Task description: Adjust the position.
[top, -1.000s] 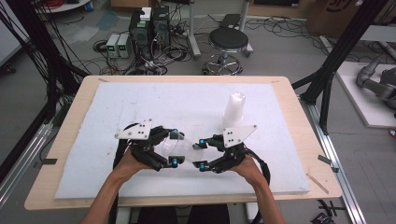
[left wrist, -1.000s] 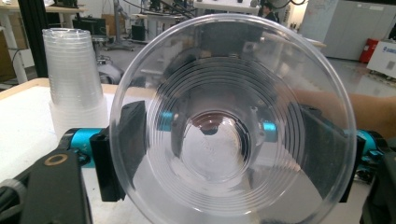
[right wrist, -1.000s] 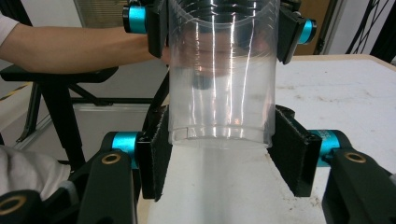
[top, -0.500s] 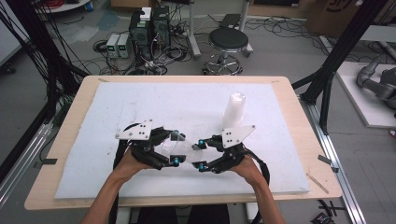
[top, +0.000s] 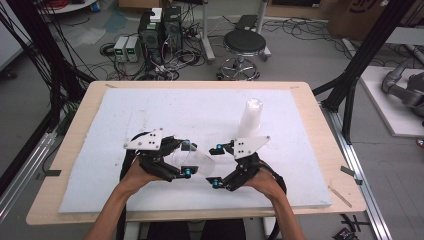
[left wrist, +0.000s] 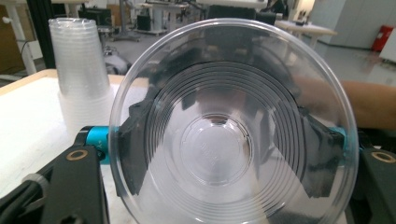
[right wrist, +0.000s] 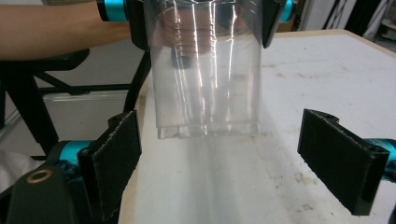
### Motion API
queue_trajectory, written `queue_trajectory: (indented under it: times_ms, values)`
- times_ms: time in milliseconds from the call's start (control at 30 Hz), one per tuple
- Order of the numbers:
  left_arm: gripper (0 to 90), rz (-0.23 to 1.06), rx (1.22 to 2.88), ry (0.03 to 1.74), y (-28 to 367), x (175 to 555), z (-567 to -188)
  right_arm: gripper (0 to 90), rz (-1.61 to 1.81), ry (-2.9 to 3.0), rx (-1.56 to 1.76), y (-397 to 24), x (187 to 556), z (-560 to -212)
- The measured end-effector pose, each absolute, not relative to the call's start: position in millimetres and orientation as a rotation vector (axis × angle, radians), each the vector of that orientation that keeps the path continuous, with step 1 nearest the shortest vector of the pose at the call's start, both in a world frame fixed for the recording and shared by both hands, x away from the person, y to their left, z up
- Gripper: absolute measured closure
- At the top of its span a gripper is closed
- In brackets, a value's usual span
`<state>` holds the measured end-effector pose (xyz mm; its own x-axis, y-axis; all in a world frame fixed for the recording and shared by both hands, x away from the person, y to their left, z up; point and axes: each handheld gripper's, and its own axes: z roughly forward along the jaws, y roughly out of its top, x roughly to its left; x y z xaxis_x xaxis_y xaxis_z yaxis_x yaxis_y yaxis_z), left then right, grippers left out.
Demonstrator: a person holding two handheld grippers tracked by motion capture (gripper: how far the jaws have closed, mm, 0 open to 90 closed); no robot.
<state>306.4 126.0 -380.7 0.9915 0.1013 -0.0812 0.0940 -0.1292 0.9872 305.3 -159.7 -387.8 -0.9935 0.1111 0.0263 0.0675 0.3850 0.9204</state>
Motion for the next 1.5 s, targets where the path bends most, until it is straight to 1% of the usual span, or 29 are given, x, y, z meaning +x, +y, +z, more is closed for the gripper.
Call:
queue_trajectory:
  times_ms: [233,433,600,733,867,1100,1233,1333,1500]
  values:
    - [30.2,0.042,1.84,0.176,129.7,317.3,-369.7,13.3,1.604,2.528,0.357,-182.0,302.3,-399.0]
    - [30.2,0.056,1.998,0.177,129.5,332.8,-362.5,13.4,1.488,2.409,0.6,-210.8,298.1,-412.8]
    - [30.2,0.103,2.144,0.167,128.3,345.1,-359.4,13.5,1.427,2.29,0.788,-234.0,297.9,-424.3]
    - [30.1,0.124,2.203,0.183,130.2,354.5,-359.6,13.8,1.397,2.221,0.903,-246.6,298.7,-430.1]
    - [30.1,0.145,2.291,0.182,130.4,363.5,-360.5,13.8,1.366,2.192,0.96,-252.7,298.8,-435.2]
    - [30.2,0.16,2.391,0.176,124.1,373.7,-362.0,14.1,1.322,2.145,1.014,-258.2,298.2,-441.7]
    - [30.2,0.142,2.415,0.178,121.8,377.3,-362.3,14.1,1.315,2.122,1.03,-260.0,298.9,-445.6]
    - [30.4,0.152,2.454,0.177,120.7,380.1,-364.8,14.7,1.305,2.114,1.031,-260.5,300.1,-449.2]
    - [30.4,0.153,2.456,0.178,120.6,381.1,-362.0,14.7,1.313,2.118,1.038,-261.8,300.6,-452.3]
